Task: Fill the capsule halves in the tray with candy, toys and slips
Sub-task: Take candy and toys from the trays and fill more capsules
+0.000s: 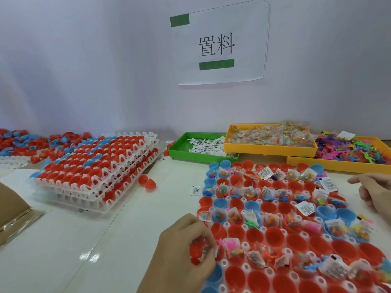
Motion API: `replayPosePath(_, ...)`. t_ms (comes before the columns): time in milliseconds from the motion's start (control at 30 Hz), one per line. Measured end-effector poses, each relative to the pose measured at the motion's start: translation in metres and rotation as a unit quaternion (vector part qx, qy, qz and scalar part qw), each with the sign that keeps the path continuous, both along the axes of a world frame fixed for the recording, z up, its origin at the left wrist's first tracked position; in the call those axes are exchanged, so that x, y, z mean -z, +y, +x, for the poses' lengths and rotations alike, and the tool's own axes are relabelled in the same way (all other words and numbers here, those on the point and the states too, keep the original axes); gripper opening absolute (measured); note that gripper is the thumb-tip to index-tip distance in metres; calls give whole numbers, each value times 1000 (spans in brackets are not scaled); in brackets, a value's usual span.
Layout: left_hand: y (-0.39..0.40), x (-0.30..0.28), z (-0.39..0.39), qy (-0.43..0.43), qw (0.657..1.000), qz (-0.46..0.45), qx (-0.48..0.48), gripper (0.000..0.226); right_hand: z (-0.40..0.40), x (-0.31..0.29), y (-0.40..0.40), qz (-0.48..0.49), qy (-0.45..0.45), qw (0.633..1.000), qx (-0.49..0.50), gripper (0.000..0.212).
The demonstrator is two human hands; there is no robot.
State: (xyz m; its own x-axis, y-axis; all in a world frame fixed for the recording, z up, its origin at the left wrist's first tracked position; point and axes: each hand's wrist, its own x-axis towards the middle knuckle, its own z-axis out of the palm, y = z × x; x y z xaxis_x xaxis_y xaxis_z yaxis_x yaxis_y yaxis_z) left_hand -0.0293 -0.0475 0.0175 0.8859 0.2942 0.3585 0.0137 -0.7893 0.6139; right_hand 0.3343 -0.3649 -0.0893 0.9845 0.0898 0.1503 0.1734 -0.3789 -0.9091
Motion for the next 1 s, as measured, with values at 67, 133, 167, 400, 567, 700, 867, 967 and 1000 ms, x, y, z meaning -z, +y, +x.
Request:
replayPosePath(67, 1, -1, -1, 18, 1000, 15, -3, 21, -1, -1, 1, -1, -2, 1000, 0, 43)
replayPosePath(133, 2, -3, -1, 29, 1000, 9, 7, 23, -2, -1, 2, -3, -3, 1000, 1, 43)
replayPosePath(167, 3, -4, -1, 35, 999, 1, 13, 24, -2, -1, 2, -4, -3, 1000, 1, 43)
replayPosePath(400, 1, -7, 3, 45, 999, 9, 25, 19, -2, 0, 1, -7, -4, 1000, 0, 43)
replayPosePath(567, 1, -7, 3, 76, 996, 13, 39, 18, 0, 1, 1, -6, -7, 1000, -3, 43)
replayPosePath(700, 0, -9, 6, 85, 995, 27, 32, 17, 0, 1, 3, -5, -11, 1000, -3, 40)
replayPosePath(867, -3, -12, 9, 120, 991, 52, 24, 31, -2, 0, 5, -4, -11, 1000, 1, 40)
replayPosePath(967, -2, -13, 10, 138, 989, 42, 9, 34, -3, -2, 5, -1, -11, 1000, 1, 41)
replayPosePath(1000, -2, -13, 11, 142, 989, 32, 7, 33, -3, -2, 6, 0, -12, 1000, 1, 41)
